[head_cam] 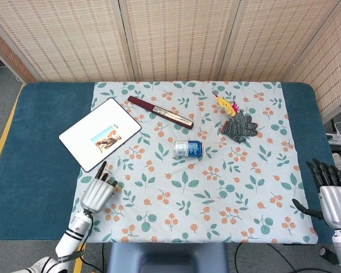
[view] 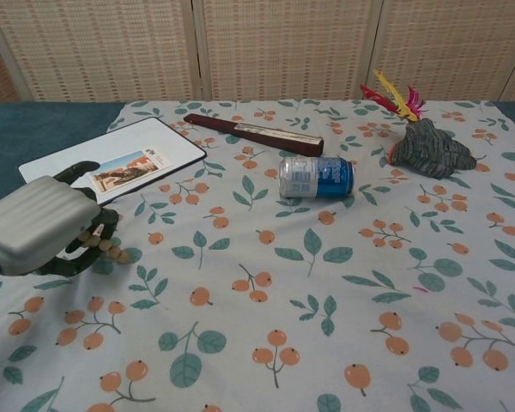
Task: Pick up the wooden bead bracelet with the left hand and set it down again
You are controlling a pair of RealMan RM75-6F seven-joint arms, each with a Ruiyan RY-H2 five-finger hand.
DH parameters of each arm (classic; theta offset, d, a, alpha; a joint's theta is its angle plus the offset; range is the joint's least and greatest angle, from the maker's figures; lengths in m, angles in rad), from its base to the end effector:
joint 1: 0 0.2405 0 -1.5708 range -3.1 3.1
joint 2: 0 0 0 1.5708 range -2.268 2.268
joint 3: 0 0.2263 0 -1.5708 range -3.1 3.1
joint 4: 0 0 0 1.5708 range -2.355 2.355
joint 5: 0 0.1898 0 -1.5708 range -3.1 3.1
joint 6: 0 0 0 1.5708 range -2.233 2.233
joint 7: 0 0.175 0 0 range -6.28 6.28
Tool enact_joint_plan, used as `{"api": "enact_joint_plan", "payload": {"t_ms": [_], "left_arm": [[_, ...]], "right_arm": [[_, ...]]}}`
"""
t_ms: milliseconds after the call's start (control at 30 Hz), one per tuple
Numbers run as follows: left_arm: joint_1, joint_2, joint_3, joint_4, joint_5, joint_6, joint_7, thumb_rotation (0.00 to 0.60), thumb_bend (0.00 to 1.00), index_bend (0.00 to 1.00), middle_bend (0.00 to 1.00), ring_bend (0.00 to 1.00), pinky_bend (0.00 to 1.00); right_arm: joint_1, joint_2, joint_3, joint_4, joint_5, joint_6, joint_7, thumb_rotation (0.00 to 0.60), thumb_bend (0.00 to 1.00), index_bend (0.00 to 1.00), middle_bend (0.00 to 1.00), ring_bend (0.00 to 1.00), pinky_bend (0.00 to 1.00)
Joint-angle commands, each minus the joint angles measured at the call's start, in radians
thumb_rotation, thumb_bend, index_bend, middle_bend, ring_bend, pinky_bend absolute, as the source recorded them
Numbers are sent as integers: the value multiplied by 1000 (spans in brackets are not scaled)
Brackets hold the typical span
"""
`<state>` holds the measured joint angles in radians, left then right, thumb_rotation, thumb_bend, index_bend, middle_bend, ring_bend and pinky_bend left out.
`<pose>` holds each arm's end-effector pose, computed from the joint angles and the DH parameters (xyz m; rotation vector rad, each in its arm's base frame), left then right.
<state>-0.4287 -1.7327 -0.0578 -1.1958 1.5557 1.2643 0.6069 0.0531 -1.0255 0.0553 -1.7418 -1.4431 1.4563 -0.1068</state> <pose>-0.1789 0.2791 -0.0227 -1.8396 -0.3794 -0.7617 -0.2755 -0.1987 0.1791 1.3651 -0.9116 0.7911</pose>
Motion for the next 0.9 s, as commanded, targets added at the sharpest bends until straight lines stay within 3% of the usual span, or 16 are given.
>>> {"api": "enact_joint_plan", "payload": {"t_ms": [33,233,367,500,533,567,600,667,700,733,900], "left_arm": [[-30,45,-86,-69,-98,-55,-70,600,490,699,734,399,0],[-99,103,-280,-125,-284,-103,-102,600,507,698,753,420,7],[-140,96,-425,-109,-414,-67,-127,600,605,705,772,442,28],[-155,101,-503,-128,-556,-85,-120,600,696,696,778,469,60],[-135,104,-598,-192,-767,-159,-190,600,712,678,766,468,69],[-130,131,-655,-247,-923,-221,-202,600,719,656,748,464,76],[-111,180,-747,-327,-1185,-322,-257,600,719,645,736,461,79],[-97,273,-833,-381,-1534,-453,-313,600,719,644,732,461,83],[-102,328,-851,-381,-1705,-517,-325,600,720,646,732,461,83],[-109,361,-850,-375,-1788,-550,-326,600,720,647,732,461,83],[-127,484,-804,-382,-2064,-706,-360,600,685,626,729,457,83]], "right_arm": [[1,1,0,0,-1,-2,2,450,127,0,0,0,0],[3,1,-2,3,-5,-8,4,450,127,0,0,0,0],[5,3,-2,4,0,-14,7,449,128,0,0,0,0],[5,4,-1,4,2,-15,7,449,128,0,0,0,0],[5,4,-1,4,2,-16,7,449,127,0,0,0,0],[6,5,-2,3,2,-17,8,450,128,0,0,0,0],[6,6,-2,3,2,-18,8,449,128,0,0,0,0],[6,6,-3,3,2,-18,7,451,127,0,0,0,0],[6,6,-4,1,0,-19,7,450,127,0,0,0,0],[6,6,-4,0,-1,-19,7,450,127,0,0,0,0],[8,1,-6,-1,2,-25,-6,450,127,0,0,0,0]]}}
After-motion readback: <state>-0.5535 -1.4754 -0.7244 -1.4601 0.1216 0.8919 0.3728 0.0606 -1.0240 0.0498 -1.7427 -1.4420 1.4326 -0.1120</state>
